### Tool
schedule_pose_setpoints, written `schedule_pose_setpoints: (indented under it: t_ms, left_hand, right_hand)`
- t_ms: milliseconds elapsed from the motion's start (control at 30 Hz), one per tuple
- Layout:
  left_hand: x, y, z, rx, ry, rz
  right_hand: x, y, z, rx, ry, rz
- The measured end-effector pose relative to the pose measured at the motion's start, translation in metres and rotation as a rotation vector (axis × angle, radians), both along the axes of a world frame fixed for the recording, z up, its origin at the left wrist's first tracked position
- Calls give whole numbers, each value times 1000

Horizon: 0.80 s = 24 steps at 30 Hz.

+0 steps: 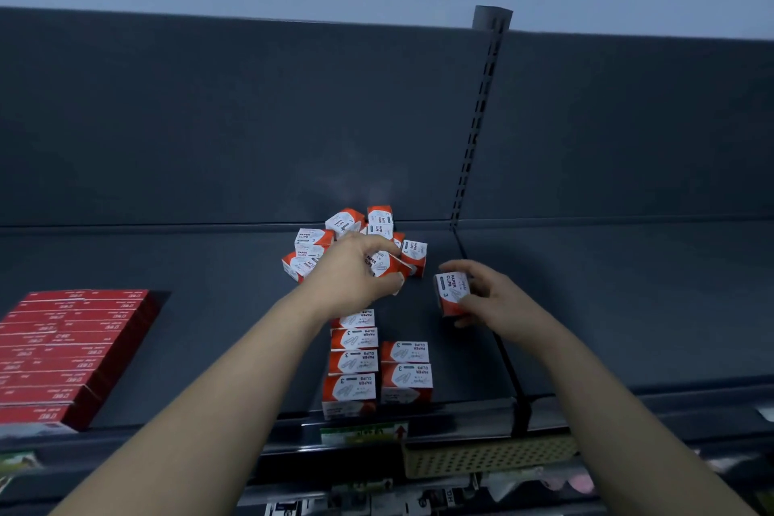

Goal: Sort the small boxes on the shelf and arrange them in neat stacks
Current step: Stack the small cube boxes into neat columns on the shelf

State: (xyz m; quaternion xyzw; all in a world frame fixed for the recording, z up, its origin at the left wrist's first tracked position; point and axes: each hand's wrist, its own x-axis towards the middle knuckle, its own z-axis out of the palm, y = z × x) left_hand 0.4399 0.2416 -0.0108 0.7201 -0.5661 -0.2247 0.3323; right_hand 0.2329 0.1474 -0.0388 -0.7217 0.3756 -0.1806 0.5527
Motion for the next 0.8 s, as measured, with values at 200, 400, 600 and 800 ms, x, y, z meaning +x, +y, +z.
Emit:
schedule_pose_setpoints:
  t_ms: [200, 400, 600, 800]
  left_hand:
    - [-7, -3, -8, -5, 22, 74]
    - [-11, -7, -14, -21, 9, 9]
    - [-11, -12, -26, 118, -19, -53]
    - [-8, -9, -32, 152, -87, -118]
  right_hand:
    - [-12, -2, -10, -149, 151, -90]
    - [-18, -2, -13, -305, 266, -73]
    - [-21, 3, -6, -314, 272, 4]
    - [-23, 12, 1, -295, 266, 100]
